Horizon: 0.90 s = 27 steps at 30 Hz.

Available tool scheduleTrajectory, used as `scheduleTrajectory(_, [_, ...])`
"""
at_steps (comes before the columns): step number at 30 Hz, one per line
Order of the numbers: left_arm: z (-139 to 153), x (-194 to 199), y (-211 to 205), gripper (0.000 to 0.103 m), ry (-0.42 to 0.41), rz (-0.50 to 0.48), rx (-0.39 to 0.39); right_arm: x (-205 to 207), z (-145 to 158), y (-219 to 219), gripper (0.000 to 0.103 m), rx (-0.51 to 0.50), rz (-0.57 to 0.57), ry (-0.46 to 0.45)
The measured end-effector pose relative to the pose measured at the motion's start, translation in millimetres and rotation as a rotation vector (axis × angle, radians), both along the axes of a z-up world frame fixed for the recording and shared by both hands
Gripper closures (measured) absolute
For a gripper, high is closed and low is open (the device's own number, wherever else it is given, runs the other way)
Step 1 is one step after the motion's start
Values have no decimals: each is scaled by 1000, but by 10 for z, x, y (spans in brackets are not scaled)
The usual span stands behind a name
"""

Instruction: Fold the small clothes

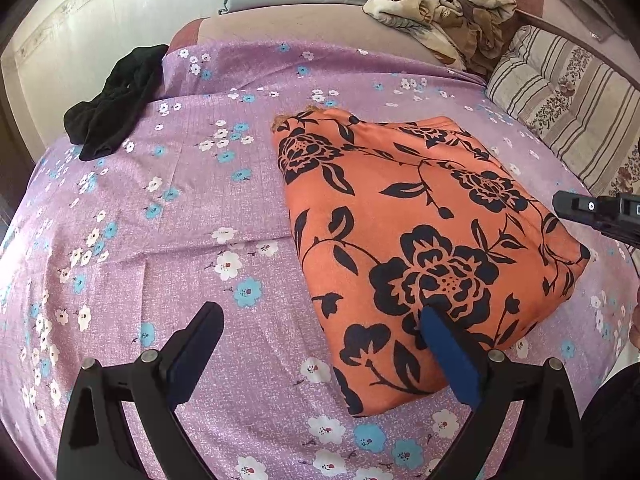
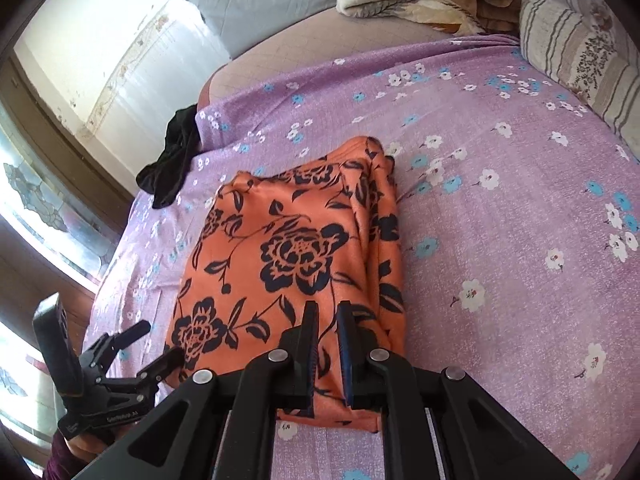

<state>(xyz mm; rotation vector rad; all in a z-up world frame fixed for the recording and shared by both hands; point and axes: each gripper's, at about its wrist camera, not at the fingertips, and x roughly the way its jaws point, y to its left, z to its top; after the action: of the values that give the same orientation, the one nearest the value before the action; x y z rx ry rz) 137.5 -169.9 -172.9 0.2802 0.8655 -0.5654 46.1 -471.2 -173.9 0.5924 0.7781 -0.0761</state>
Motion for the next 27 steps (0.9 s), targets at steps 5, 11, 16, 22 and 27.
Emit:
scheduleTrajectory(5, [24,25,-6,4,2,3,-7,-39,53,-168,25,53,-83,-72])
scheduleTrajectory(11, [37,47,-36,4,10,-3,-14,20,16,-170,25,57,-67,-52])
scheduleTrajectory(16, [72,58,-98,4,14,-19,-24,71,-21,-180,25,57,-64,-46])
scheduleTrajectory(22, [118,95,-157,4,2,-33,-31,132,-47,-176,25,61,-61,-38])
scheduleTrajectory(27, [145,159,-188,4,-9,-48,-32,153,-73,-199,25,70,-62,-36])
